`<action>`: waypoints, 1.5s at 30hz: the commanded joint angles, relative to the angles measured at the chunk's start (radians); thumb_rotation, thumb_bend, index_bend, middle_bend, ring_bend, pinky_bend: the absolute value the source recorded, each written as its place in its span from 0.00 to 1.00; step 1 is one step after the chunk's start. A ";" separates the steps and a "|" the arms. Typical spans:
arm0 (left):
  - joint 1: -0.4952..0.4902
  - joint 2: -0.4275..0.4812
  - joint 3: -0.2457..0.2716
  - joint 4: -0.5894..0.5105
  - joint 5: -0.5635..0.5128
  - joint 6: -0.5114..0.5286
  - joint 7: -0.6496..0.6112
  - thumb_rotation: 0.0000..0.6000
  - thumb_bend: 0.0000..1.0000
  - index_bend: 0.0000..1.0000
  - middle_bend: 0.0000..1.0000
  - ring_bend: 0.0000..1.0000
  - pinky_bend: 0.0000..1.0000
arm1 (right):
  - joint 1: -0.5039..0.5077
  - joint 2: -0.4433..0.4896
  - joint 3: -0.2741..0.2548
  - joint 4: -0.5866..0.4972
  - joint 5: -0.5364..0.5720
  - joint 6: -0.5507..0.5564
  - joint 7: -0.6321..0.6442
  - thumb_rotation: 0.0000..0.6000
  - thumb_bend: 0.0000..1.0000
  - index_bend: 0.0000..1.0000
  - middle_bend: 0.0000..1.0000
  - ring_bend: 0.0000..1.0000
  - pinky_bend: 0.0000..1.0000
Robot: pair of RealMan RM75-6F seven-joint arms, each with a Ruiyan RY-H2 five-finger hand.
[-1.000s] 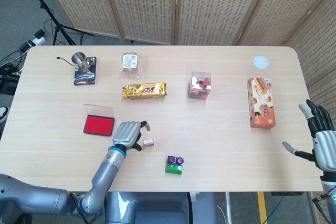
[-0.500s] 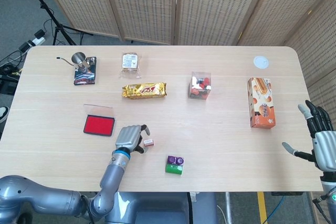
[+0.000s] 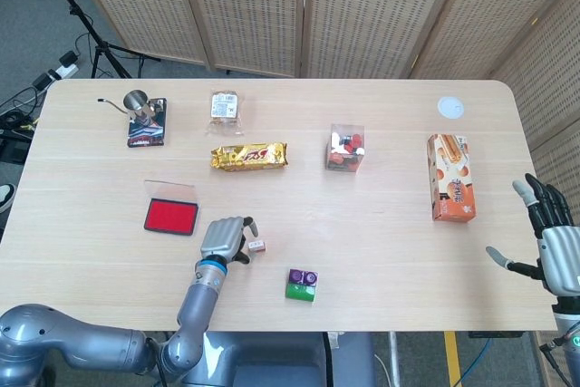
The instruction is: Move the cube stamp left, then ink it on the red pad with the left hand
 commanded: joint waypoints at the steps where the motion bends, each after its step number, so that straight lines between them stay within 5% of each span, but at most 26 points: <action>1: 0.001 -0.005 -0.003 0.004 0.000 0.008 0.003 1.00 0.33 0.48 0.99 1.00 1.00 | 0.000 0.001 0.001 -0.001 0.000 -0.002 0.001 1.00 0.00 0.00 0.00 0.00 0.00; 32: 0.008 -0.014 -0.019 -0.011 0.011 0.021 0.047 1.00 0.42 0.58 0.99 1.00 1.00 | -0.003 0.007 0.008 -0.006 -0.005 -0.020 0.010 1.00 0.00 0.00 0.00 0.00 0.00; 37: -0.010 0.145 -0.054 -0.192 -0.018 0.058 0.167 1.00 0.44 0.60 1.00 1.00 1.00 | -0.003 0.006 0.007 -0.010 -0.010 -0.020 0.001 1.00 0.00 0.00 0.00 0.00 0.00; 45: 0.021 0.395 -0.067 -0.351 -0.038 0.014 0.194 1.00 0.44 0.60 0.99 1.00 1.00 | -0.004 0.006 0.005 -0.016 -0.014 -0.021 -0.009 1.00 0.00 0.00 0.00 0.00 0.00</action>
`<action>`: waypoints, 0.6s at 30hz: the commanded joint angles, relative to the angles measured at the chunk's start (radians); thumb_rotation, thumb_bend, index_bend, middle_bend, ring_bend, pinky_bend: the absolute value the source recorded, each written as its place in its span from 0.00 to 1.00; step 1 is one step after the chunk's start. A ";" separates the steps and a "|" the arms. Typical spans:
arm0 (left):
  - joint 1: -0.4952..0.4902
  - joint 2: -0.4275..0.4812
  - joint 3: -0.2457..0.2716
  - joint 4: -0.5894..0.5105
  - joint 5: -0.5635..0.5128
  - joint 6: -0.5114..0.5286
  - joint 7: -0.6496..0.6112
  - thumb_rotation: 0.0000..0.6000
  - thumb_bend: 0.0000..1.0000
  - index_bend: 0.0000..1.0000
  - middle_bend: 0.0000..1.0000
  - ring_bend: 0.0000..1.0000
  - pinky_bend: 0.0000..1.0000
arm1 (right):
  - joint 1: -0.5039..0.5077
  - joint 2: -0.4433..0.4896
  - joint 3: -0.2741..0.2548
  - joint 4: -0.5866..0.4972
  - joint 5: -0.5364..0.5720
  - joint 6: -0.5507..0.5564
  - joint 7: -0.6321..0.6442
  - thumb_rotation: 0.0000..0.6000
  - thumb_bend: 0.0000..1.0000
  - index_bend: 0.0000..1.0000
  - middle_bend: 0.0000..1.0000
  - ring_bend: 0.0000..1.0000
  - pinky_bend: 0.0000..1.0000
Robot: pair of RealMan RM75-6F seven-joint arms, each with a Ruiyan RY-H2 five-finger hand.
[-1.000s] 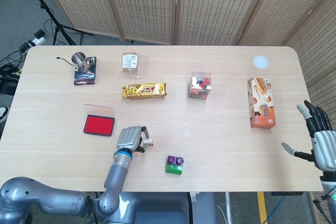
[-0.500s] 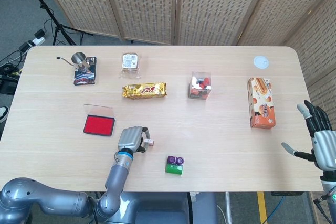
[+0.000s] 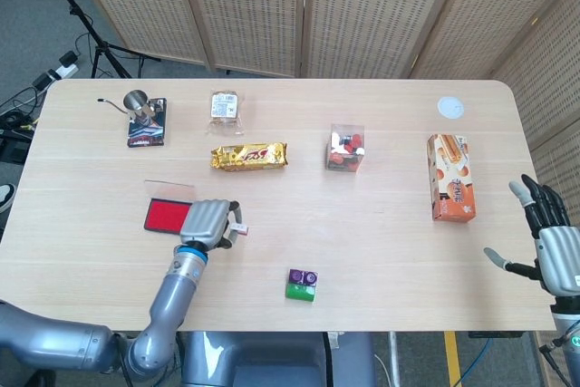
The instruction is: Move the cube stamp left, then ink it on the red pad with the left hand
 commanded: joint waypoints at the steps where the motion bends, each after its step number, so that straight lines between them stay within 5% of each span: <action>1: 0.032 0.174 -0.010 -0.088 -0.019 -0.053 0.002 1.00 0.44 0.60 0.99 1.00 1.00 | 0.000 -0.001 -0.002 -0.003 -0.004 0.000 -0.007 1.00 0.00 0.00 0.00 0.00 0.00; 12: 0.151 0.467 0.024 0.049 0.049 -0.413 -0.276 1.00 0.46 0.61 0.99 1.00 1.00 | 0.000 -0.010 -0.008 -0.018 -0.015 -0.004 -0.053 1.00 0.00 0.00 0.00 0.00 0.00; 18: 0.206 0.489 0.052 0.220 0.122 -0.612 -0.465 1.00 0.47 0.62 0.99 1.00 1.00 | 0.004 -0.017 -0.014 -0.023 -0.018 -0.017 -0.082 1.00 0.00 0.00 0.00 0.00 0.00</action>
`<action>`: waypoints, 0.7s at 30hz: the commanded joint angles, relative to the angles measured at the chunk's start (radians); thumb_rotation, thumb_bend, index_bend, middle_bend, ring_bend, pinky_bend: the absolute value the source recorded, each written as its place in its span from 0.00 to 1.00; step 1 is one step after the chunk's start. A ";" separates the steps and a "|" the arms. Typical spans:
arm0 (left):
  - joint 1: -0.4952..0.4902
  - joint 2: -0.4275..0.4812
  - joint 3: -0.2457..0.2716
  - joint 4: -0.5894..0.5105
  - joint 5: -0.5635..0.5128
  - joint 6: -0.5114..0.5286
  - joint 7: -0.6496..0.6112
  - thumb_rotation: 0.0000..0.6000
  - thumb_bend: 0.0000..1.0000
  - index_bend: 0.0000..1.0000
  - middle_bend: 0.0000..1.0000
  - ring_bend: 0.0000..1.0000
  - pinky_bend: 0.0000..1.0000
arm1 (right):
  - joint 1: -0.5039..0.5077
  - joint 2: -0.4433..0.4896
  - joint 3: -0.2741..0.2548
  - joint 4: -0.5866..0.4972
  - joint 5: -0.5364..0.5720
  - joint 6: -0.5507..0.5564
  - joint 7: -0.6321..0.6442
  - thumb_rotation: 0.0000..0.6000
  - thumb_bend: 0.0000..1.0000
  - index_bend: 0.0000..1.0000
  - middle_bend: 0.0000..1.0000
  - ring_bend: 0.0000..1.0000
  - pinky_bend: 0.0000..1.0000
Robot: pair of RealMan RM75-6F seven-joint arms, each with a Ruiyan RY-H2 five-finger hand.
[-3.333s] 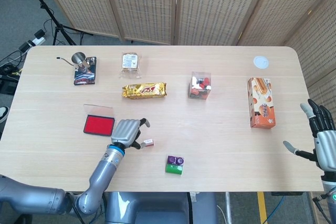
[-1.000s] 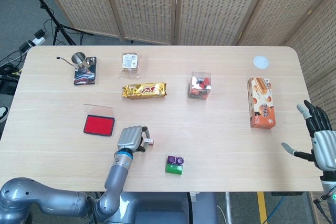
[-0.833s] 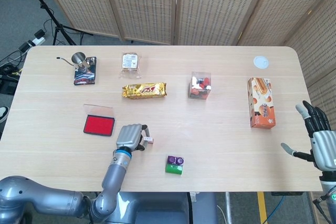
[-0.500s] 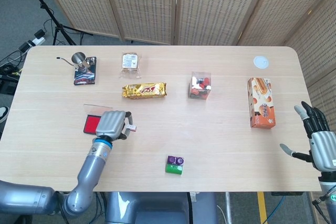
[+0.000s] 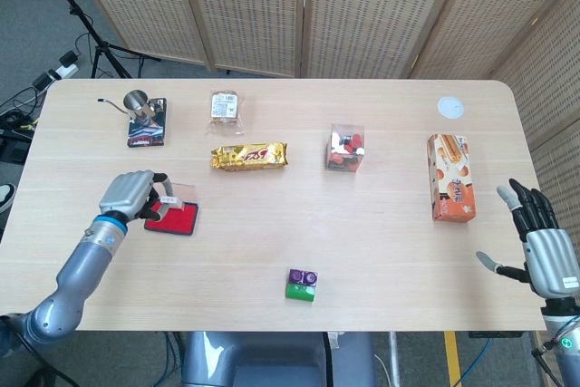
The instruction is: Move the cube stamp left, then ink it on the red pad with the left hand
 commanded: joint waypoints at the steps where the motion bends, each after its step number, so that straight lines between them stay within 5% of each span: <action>1: 0.064 0.022 0.026 0.154 0.097 -0.166 -0.172 1.00 0.47 0.62 0.99 1.00 1.00 | 0.001 -0.003 -0.002 -0.003 -0.001 -0.005 -0.012 1.00 0.00 0.00 0.00 0.00 0.00; 9: 0.073 -0.012 0.052 0.280 0.220 -0.257 -0.320 1.00 0.47 0.62 1.00 1.00 1.00 | 0.005 -0.010 -0.004 -0.004 0.003 -0.017 -0.036 1.00 0.00 0.00 0.00 0.00 0.00; 21: 0.082 -0.093 0.084 0.358 0.369 -0.240 -0.453 1.00 0.47 0.62 1.00 1.00 1.00 | 0.005 -0.009 -0.002 -0.004 0.009 -0.022 -0.034 1.00 0.00 0.00 0.00 0.00 0.00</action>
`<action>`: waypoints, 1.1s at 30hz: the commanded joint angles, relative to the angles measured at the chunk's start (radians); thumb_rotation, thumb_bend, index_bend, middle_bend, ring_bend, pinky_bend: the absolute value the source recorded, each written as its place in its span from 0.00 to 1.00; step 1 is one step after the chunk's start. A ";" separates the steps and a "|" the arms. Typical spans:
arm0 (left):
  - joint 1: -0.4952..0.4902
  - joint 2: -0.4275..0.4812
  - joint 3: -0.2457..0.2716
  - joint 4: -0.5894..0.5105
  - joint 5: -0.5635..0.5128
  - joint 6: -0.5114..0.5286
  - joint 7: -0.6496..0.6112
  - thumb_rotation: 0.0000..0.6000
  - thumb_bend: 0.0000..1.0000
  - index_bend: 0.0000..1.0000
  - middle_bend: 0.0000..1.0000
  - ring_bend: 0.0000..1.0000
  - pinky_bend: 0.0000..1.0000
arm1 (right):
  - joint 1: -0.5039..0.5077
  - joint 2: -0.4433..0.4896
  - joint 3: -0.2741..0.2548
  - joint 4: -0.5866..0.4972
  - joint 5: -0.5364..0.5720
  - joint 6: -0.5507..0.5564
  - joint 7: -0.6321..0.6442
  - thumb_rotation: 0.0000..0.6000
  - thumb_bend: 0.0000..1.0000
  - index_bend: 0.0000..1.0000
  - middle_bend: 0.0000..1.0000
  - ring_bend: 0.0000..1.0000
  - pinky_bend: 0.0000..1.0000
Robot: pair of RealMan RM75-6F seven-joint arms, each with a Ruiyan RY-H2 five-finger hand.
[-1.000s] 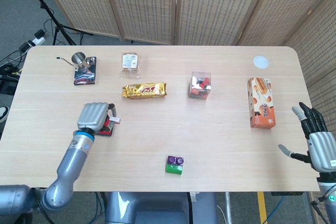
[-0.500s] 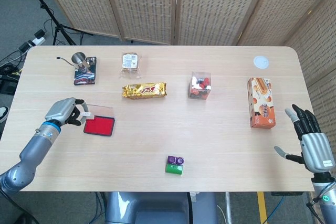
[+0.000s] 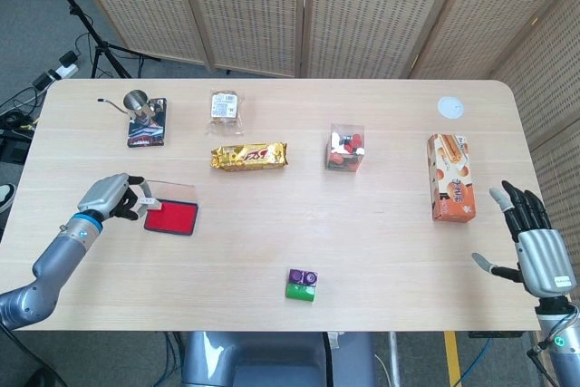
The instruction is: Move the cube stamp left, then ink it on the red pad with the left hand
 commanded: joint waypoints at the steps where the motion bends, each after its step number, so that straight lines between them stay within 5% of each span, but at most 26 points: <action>1: 0.000 -0.023 0.017 0.026 0.023 0.002 -0.026 1.00 0.47 0.62 1.00 1.00 1.00 | 0.000 0.000 0.001 0.001 0.001 0.000 0.004 1.00 0.00 0.00 0.00 0.00 0.00; 33: -0.036 -0.187 0.091 0.196 0.088 0.042 -0.103 1.00 0.49 0.63 1.00 1.00 1.00 | 0.000 0.007 0.002 0.001 0.010 -0.012 0.012 1.00 0.00 0.00 0.00 0.00 0.00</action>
